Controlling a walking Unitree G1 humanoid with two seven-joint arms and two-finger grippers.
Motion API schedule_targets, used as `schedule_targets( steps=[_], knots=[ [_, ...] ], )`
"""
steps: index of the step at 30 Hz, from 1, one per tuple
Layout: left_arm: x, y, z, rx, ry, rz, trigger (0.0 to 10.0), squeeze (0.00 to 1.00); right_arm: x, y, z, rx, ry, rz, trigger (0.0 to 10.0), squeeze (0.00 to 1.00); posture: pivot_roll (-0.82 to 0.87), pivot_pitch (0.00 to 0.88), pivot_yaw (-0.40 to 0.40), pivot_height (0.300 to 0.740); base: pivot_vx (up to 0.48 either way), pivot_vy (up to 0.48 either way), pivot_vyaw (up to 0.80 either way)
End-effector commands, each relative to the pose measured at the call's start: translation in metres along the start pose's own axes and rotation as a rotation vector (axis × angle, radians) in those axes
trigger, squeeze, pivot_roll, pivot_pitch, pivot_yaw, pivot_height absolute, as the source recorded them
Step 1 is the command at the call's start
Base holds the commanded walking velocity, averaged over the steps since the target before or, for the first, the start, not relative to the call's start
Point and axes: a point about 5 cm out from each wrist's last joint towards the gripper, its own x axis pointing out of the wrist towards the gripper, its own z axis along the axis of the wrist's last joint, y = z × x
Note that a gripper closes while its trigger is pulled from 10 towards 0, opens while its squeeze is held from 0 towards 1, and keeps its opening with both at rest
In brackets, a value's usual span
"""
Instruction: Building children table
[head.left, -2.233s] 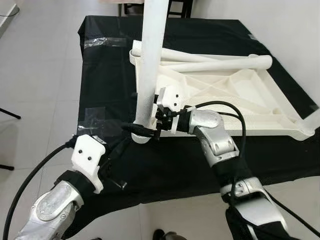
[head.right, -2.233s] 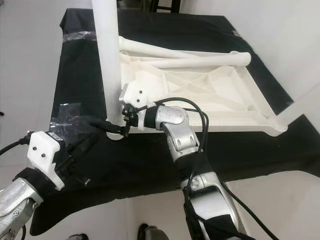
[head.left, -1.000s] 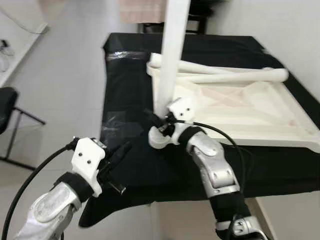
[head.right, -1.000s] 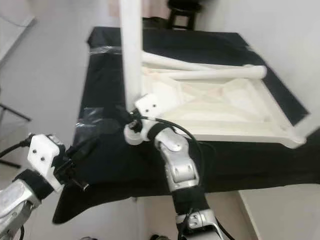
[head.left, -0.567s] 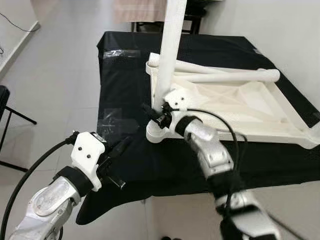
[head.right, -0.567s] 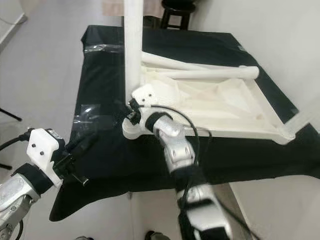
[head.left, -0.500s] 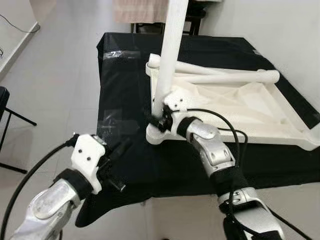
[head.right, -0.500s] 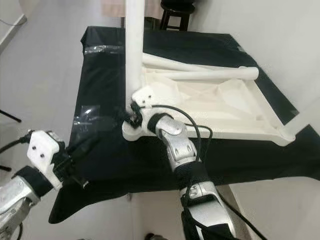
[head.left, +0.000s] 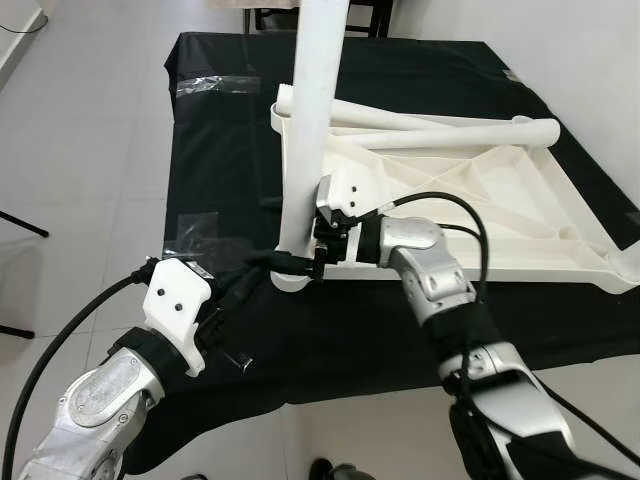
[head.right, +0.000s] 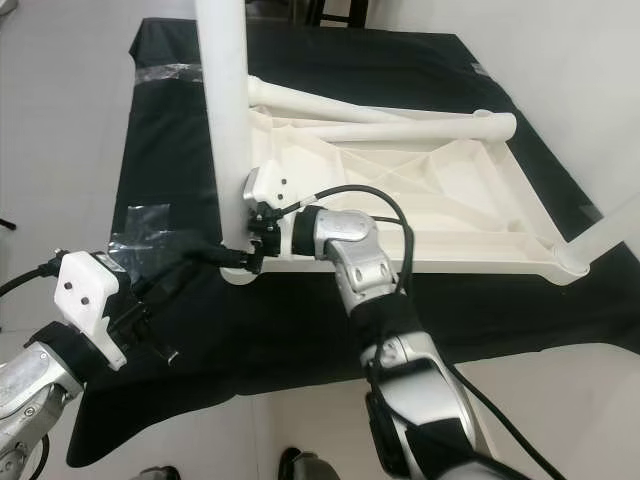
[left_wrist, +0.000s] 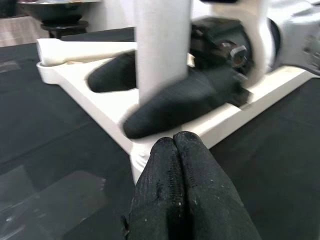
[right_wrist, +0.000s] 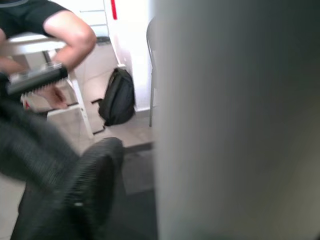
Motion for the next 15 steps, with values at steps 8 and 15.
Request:
schedule_targets(
  steps=[8,15],
  knots=[
    [-0.002,-0.005,-0.002,-0.019,0.010,-0.008,10.0,0.00,0.007,0.000,0.001,0.043,-0.028,0.088,0.0,0.00,0.13,0.208,-0.156,0.740,0.000,0.000,0.00],
    [-0.003,-0.007,-0.003,-0.002,0.026,-0.011,10.0,0.00,-0.013,-0.004,-0.014,0.036,0.011,-0.002,0.0,0.00,0.11,0.215,-0.159,0.740,0.000,0.000,0.00]
  ],
)
